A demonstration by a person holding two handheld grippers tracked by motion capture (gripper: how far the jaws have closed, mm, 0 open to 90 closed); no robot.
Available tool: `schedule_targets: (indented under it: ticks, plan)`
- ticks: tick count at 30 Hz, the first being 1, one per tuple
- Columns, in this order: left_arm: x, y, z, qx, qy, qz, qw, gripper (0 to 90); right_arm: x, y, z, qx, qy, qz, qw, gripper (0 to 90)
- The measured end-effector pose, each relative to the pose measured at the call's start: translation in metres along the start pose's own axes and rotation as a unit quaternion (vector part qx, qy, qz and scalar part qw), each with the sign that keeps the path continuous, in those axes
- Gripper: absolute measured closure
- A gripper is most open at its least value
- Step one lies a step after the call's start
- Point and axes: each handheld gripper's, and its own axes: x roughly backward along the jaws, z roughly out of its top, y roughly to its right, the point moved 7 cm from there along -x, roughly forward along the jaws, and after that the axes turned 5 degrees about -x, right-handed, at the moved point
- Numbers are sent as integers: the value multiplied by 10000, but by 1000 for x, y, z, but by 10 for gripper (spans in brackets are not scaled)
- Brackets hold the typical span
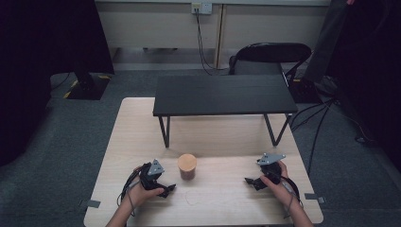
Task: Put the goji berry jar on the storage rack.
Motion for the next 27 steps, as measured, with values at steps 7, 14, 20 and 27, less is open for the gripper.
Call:
schedule_targets:
  ticks: [7,14,20,27]
  plan:
    - [0,0,0,1,1,1,10000,0,0,0,0,0,1,-1,10000,0]
    - [0,0,0,2,0,1,10000,0,0,0,0,1,0,0,10000,0]
    - [0,0,0,13,0,13,10000,0,0,0,0,0,-1,0,10000,0]
    - [0,1,1,-8,5,-47,10000,2,0,0,0,0,-1,0,10000,0]
